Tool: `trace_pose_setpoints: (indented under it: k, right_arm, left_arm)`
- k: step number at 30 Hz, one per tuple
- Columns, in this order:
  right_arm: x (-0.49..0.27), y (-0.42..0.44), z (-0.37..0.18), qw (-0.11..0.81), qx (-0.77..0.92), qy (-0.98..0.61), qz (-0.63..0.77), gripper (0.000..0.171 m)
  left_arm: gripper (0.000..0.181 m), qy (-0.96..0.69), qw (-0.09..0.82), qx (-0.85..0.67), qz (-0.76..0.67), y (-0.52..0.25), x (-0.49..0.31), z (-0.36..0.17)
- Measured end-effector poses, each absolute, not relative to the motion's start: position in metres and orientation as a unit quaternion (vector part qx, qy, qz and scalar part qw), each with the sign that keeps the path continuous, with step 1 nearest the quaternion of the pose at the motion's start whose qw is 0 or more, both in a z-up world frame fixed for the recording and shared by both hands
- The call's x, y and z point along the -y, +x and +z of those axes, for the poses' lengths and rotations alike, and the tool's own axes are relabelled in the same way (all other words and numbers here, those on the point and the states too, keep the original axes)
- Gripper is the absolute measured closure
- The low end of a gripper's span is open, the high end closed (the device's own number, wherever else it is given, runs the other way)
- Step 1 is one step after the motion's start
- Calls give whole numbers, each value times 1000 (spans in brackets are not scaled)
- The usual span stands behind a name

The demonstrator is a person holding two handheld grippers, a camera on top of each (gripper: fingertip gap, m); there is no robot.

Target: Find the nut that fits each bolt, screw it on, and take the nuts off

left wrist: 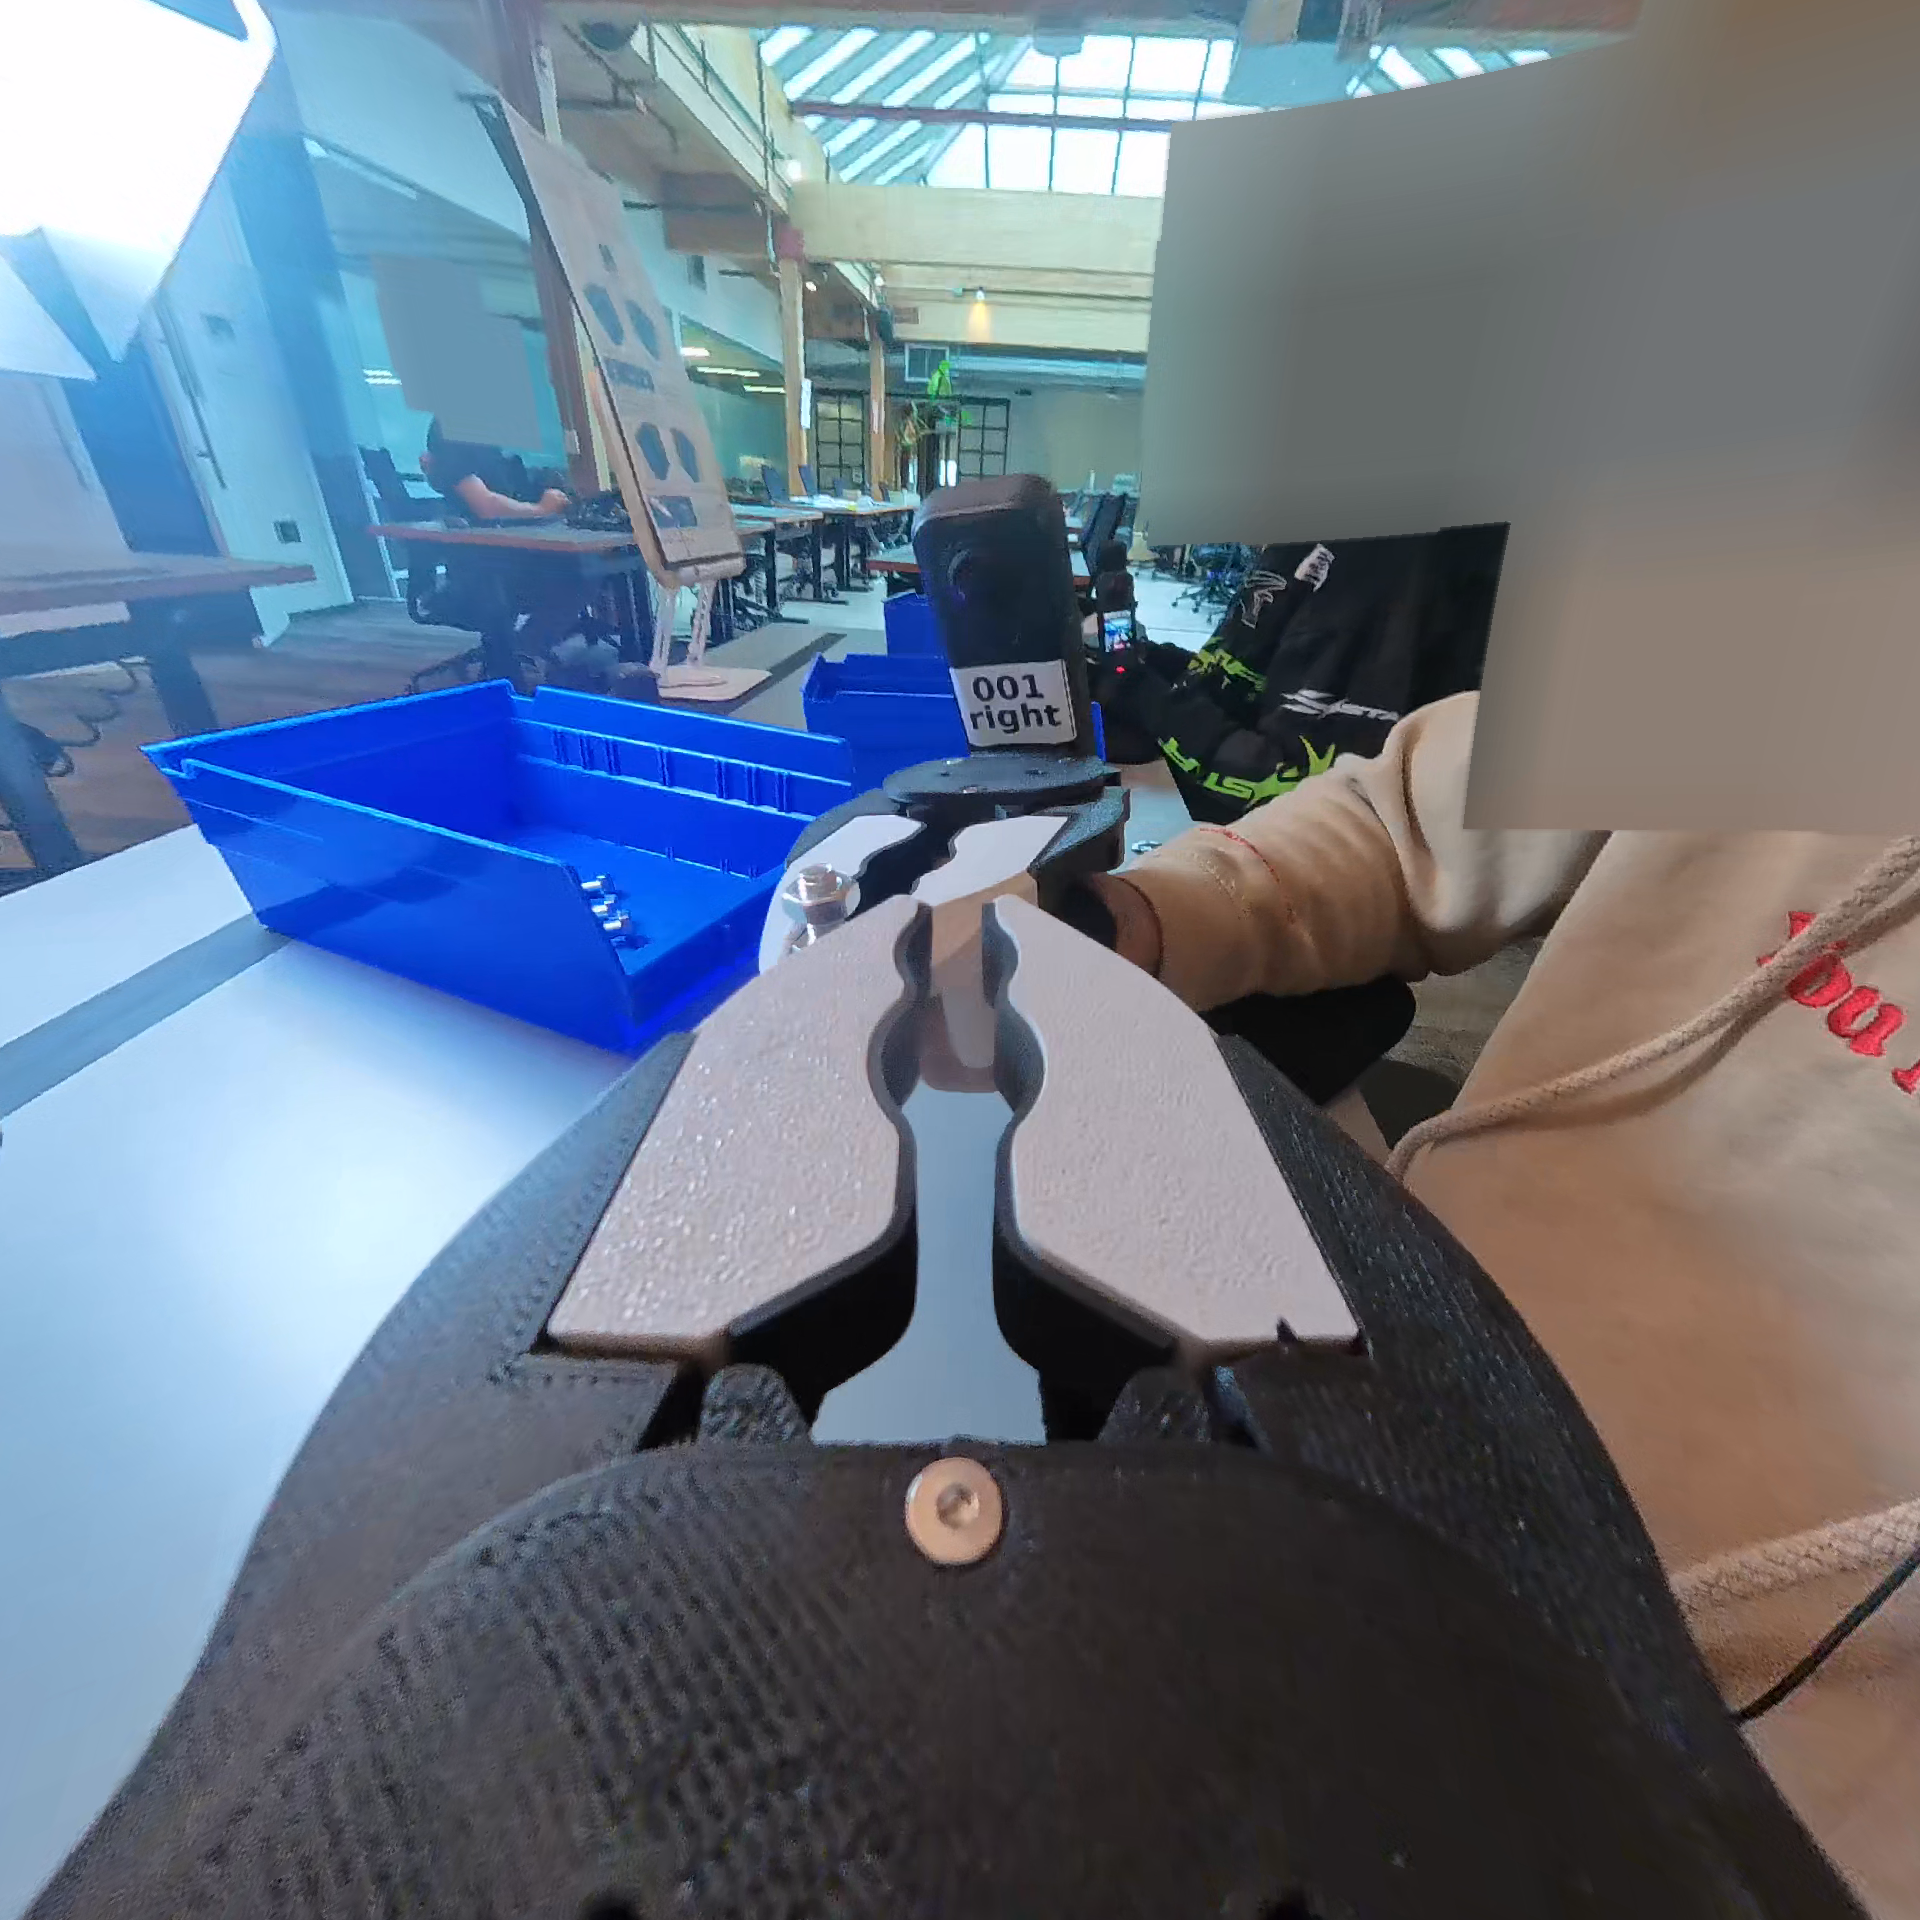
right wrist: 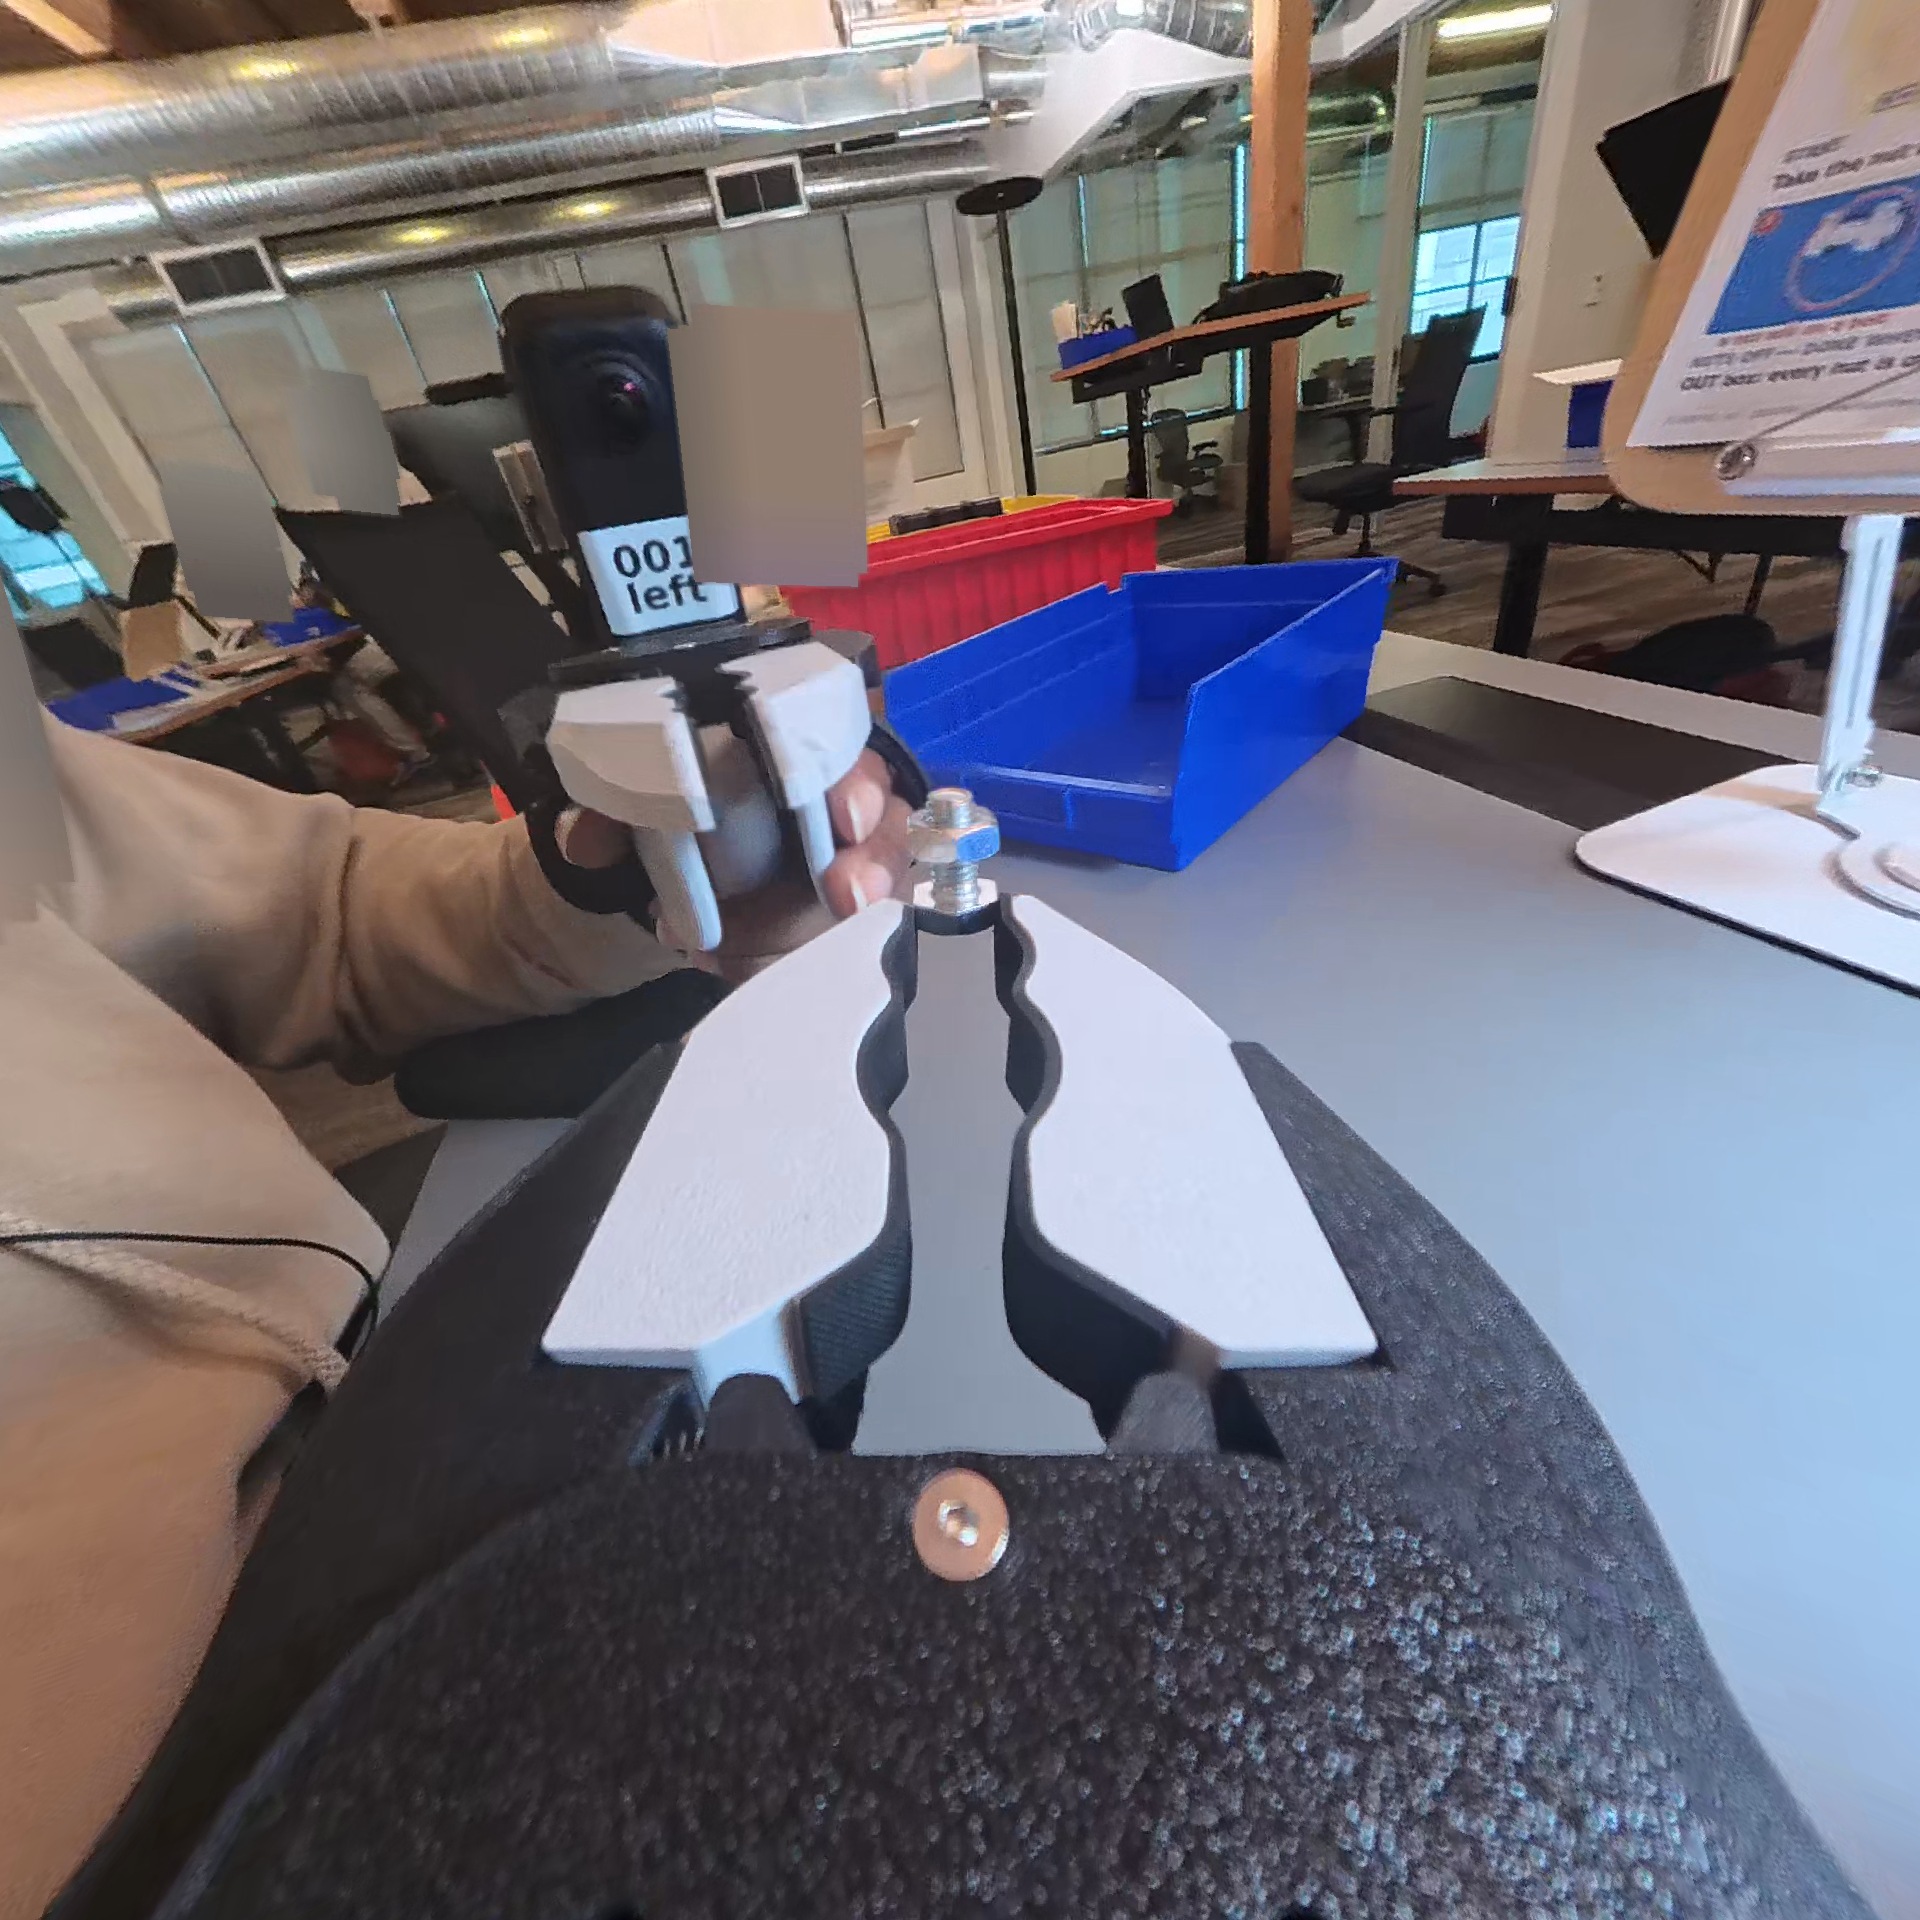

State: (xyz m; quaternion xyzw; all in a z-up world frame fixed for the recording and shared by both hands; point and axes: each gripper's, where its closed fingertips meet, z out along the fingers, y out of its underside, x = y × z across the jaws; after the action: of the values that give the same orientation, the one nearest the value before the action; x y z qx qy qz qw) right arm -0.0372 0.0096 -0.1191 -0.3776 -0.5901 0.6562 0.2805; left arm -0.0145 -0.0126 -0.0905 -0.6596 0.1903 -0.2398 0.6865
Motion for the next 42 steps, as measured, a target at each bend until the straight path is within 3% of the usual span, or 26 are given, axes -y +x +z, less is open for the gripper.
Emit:
trace_pose_setpoints:
  k: [6,9,11,14,19,22,23,24,32,34,36,42]
  right_arm:
    - [5,-35,-123,265,606,-361,658,157]
    - [4,-36,-123,266,604,-364,657,157]
    - [-7,-38,-121,274,592,-380,656,157]
    - [-12,-38,-119,272,585,-384,660,157]
    - [5,-35,-123,259,607,-362,658,157]
    - [3,-36,-123,263,607,-365,655,157]
    - [-1,-37,-122,269,603,-369,654,157]
    - [-5,-38,-121,274,597,-377,653,157]
    - [0,-36,-121,264,599,-370,659,157]
    - [0,-37,-122,264,600,-372,657,157]
    - [-9,-40,-122,274,590,-387,654,157]
    - [-9,-39,-121,277,591,-386,652,157]
  left_arm:
    - [147,-685,680,-163,-203,-23,-1,-102]
    - [149,-684,676,-177,-208,-17,2,-102]
    - [176,-670,675,-201,-235,-11,12,-96]
    - [172,-670,681,-199,-220,-14,10,-94]
    - [151,-690,678,-162,-196,-23,-2,-104]
    - [150,-693,671,-174,-197,-18,0,-104]
    - [157,-690,672,-178,-204,-18,3,-102]
    - [178,-676,675,-194,-224,-14,9,-97]
    - [145,-688,683,-159,-188,-23,-3,-102]
    - [148,-686,679,-170,-196,-17,-1,-102]
    - [175,-675,676,-196,-221,-9,9,-97]
    - [152,-681,691,-152,-189,-24,-1,-96]
